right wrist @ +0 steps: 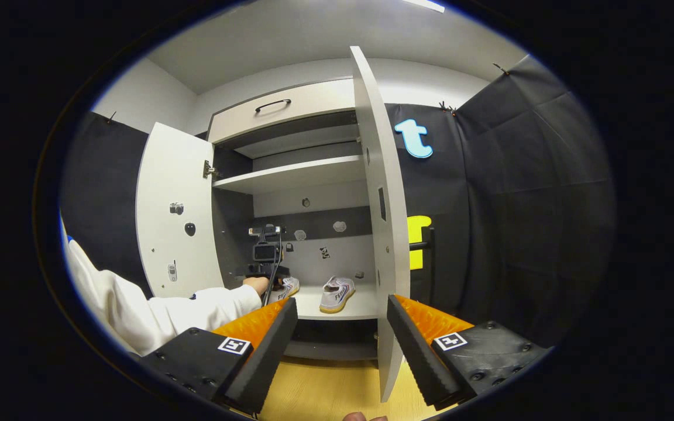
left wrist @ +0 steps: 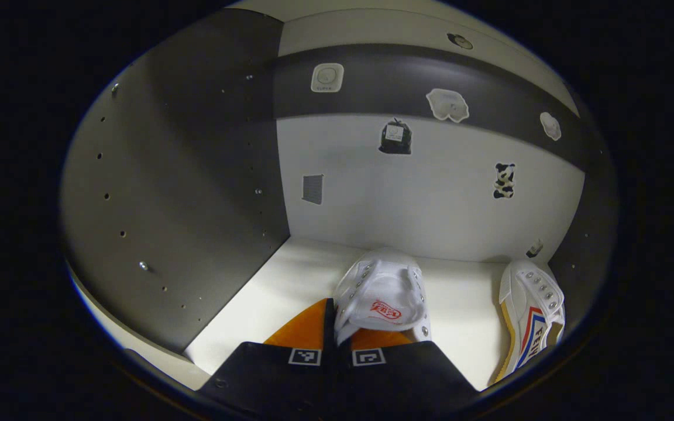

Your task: Grab one shoe with the right hand and put it into the shoe cabinet, grab the other shoe with the left hand and put it into the shoe cabinet; then close the right door with the right hand and the left door with the left hand.

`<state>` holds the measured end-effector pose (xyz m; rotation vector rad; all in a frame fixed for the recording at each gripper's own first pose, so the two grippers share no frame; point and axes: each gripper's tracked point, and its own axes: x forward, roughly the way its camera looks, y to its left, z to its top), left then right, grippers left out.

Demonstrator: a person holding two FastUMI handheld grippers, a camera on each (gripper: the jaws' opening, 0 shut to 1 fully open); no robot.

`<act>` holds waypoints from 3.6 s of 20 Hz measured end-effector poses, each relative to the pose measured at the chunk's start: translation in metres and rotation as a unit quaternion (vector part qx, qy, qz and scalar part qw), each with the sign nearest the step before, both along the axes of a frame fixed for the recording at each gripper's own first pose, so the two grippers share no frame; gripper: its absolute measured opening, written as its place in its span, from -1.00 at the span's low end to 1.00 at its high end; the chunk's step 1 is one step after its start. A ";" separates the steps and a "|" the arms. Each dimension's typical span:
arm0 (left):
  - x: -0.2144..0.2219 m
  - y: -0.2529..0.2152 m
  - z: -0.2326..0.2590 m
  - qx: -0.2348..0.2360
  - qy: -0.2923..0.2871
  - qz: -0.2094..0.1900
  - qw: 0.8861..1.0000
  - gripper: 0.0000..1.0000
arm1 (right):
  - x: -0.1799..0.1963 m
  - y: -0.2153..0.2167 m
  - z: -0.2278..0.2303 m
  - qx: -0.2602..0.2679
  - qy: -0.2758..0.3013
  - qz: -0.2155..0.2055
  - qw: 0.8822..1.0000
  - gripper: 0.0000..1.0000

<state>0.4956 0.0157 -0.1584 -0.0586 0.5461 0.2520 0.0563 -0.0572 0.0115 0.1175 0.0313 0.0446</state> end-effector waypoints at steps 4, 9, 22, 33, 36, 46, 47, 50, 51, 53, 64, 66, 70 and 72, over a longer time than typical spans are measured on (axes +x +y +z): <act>0.001 0.001 -0.004 0.015 0.003 0.004 1.000 -0.90 | -0.001 -0.004 -0.001 0.008 0.004 -0.008 1.000 0.95; -0.012 -0.010 0.005 0.017 0.005 -0.036 0.999 -0.45 | -0.006 0.000 0.002 0.013 0.000 -0.004 1.000 0.95; -0.125 -0.042 0.103 0.074 -0.130 -0.119 0.982 0.90 | -0.033 0.006 0.012 0.006 -0.006 0.006 1.000 0.95; -0.312 -0.067 0.155 0.015 -0.216 -0.161 0.963 0.93 | -0.031 -0.006 0.019 -0.003 -0.002 0.001 1.000 0.95; -0.355 -0.062 0.166 0.016 -0.233 -0.161 0.959 0.94 | -0.025 -0.031 0.022 -0.014 -0.002 -0.023 1.000 0.96; -0.432 -0.040 0.169 0.023 -0.240 -0.141 0.960 0.94 | 0.015 -0.149 0.022 -0.038 0.009 -0.137 0.990 0.96; -0.436 -0.041 0.170 0.024 -0.241 -0.141 0.960 0.94 | 0.020 -0.159 0.022 -0.041 0.010 -0.148 0.988 0.96; -0.438 -0.038 0.174 0.017 -0.238 -0.142 0.961 0.94 | 0.036 -0.173 0.012 -0.039 0.025 -0.155 0.987 0.95; -0.439 -0.036 0.173 0.016 -0.236 -0.141 0.961 0.94 | 0.040 -0.171 0.009 -0.035 0.027 -0.153 0.987 0.95; -0.440 -0.030 0.172 0.015 -0.233 -0.139 0.962 0.94 | 0.046 -0.164 0.005 -0.029 0.031 -0.146 0.988 0.95; -0.448 0.023 0.167 0.016 -0.225 -0.118 0.967 0.94 | 0.048 -0.135 0.002 -0.046 0.027 -0.152 0.987 0.91; -0.451 0.034 0.166 0.015 -0.224 -0.112 0.968 0.94 | 0.047 -0.128 0.002 -0.050 0.027 -0.155 0.986 0.91; -0.457 0.060 0.166 0.016 -0.223 -0.096 0.970 0.94 | 0.048 -0.097 0.001 -0.040 0.027 -0.136 0.990 0.91; -0.460 0.072 0.166 0.018 -0.224 -0.087 0.971 0.94 | 0.050 -0.076 -0.001 -0.038 0.025 -0.118 0.992 0.91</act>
